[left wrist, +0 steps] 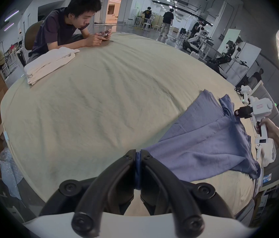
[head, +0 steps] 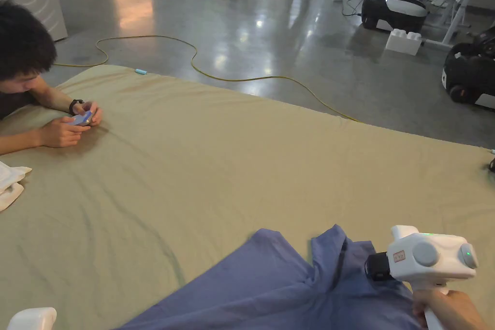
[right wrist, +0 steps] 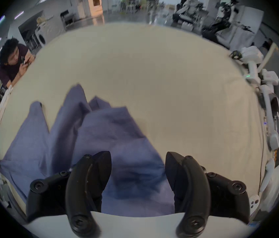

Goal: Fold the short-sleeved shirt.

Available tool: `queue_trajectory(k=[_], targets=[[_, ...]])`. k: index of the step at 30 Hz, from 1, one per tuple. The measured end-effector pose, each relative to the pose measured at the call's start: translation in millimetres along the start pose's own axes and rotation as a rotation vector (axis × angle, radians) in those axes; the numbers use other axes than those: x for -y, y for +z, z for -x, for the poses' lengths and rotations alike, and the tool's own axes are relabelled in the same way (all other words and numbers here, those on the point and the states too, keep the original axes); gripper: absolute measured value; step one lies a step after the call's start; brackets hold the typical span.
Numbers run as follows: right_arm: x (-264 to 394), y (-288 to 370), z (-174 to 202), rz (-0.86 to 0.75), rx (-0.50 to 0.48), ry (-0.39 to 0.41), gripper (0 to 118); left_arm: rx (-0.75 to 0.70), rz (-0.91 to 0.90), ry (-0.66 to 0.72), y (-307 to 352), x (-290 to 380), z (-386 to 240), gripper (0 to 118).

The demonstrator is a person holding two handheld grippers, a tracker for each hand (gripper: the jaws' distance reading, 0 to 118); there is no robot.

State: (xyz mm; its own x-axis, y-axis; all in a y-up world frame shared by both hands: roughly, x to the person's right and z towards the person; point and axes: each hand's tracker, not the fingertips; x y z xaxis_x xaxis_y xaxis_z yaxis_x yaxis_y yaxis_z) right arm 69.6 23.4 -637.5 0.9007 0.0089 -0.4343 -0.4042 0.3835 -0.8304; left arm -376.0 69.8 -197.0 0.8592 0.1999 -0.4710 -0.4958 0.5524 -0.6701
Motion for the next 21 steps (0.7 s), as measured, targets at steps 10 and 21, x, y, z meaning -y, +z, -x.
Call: queue_trajectory(k=[10, 21], targets=[[10, -7, 38, -0.033, 0.065, 0.125, 4, -0.015, 0.018, -0.008, -5, 9, -4, 5], [59, 142, 29, -0.436, 0.115, 0.058, 3, 0.025, -0.135, -0.010, 25, -20, -8, 5]])
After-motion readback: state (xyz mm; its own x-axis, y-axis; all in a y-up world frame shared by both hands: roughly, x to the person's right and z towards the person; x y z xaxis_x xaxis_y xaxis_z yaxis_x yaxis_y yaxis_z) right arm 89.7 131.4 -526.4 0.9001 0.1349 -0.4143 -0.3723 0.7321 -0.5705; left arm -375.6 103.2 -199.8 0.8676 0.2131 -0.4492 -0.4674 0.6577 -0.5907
